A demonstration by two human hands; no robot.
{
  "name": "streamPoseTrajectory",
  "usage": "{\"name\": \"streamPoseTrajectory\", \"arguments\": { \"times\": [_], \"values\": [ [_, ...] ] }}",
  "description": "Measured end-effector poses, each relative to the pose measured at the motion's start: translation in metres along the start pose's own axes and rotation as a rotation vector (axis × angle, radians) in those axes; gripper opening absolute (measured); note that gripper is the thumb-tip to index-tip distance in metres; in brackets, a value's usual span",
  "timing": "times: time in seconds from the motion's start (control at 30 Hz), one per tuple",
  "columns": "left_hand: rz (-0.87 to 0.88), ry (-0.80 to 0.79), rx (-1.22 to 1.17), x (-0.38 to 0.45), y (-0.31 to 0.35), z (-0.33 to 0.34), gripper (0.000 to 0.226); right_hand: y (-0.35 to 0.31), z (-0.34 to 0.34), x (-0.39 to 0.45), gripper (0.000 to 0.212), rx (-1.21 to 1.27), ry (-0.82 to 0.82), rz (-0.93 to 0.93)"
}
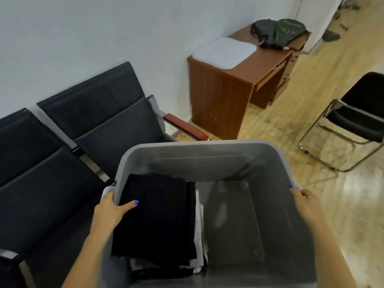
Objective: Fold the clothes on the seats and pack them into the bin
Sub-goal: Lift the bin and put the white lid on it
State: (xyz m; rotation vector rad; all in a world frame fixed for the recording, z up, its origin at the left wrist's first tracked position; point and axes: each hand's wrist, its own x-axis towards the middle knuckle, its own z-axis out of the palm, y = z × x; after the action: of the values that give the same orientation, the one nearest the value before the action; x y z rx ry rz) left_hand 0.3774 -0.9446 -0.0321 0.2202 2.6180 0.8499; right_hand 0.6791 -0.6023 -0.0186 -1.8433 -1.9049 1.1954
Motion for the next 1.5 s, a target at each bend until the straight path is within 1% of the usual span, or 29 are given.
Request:
{"name": "streamPoseTrajectory", "arguments": {
  "times": [0.17,0.27,0.37,0.5,0.57,0.67,0.73,0.8,0.9,1.0,1.07,1.2,1.3,1.37,1.5],
  "values": [
    [0.014,0.038,-0.029,-0.037,0.054,0.049,0.054,-0.009,-0.072,0.052,0.027,-0.04,0.026,-0.092],
    [0.03,0.04,-0.047,-0.035,0.093,0.073,0.051,-0.022,-0.103,0.089,0.027,-0.052,0.048,-0.138],
    [0.0,0.035,-0.041,-0.024,0.129,0.099,0.049,-0.026,-0.123,0.126,0.027,-0.07,0.054,-0.157],
    [-0.005,0.022,-0.003,0.008,0.18,0.136,0.054,-0.027,-0.136,0.185,0.021,-0.072,0.037,-0.13],
    [0.024,0.022,0.003,0.03,0.214,0.157,0.054,-0.032,-0.144,0.219,0.021,-0.069,0.035,-0.12],
    [0.077,0.005,-0.006,0.067,0.278,0.189,0.055,-0.046,-0.165,0.28,0.031,-0.049,0.074,-0.084],
    [0.103,-0.007,-0.052,0.088,0.329,0.21,0.056,-0.06,-0.187,0.318,0.027,-0.024,0.106,-0.046],
    [0.138,-0.04,-0.057,0.109,0.378,0.225,0.042,-0.074,-0.21,0.354,0.023,0.014,0.143,-0.02],
    [0.16,-0.101,-0.032,0.13,0.43,0.245,0.039,-0.094,-0.246,0.399,0.017,0.065,0.145,-0.007],
    [0.138,-0.085,-0.026,0.149,0.478,0.258,0.055,-0.12,-0.27,0.454,0.019,0.05,0.123,-0.019],
    [0.108,-0.096,-0.052,0.161,0.51,0.264,0.058,-0.137,-0.279,0.498,0.023,0.048,0.122,-0.048],
    [0.01,-0.022,-0.293,0.165,0.564,0.28,0.052,-0.178,-0.295,0.587,0.025,0.03,0.114,-0.203],
    [-0.024,0.02,-0.431,0.154,0.606,0.295,0.043,-0.219,-0.311,0.652,0.023,0.008,0.034,-0.302],
    [-0.046,0.063,-0.489,0.149,0.632,0.305,0.042,-0.251,-0.32,0.695,0.024,-0.045,-0.016,-0.355],
    [-0.084,0.131,-0.52,0.163,0.683,0.312,0.037,-0.313,-0.322,0.771,0.026,-0.157,-0.089,-0.495]
  ]
}}
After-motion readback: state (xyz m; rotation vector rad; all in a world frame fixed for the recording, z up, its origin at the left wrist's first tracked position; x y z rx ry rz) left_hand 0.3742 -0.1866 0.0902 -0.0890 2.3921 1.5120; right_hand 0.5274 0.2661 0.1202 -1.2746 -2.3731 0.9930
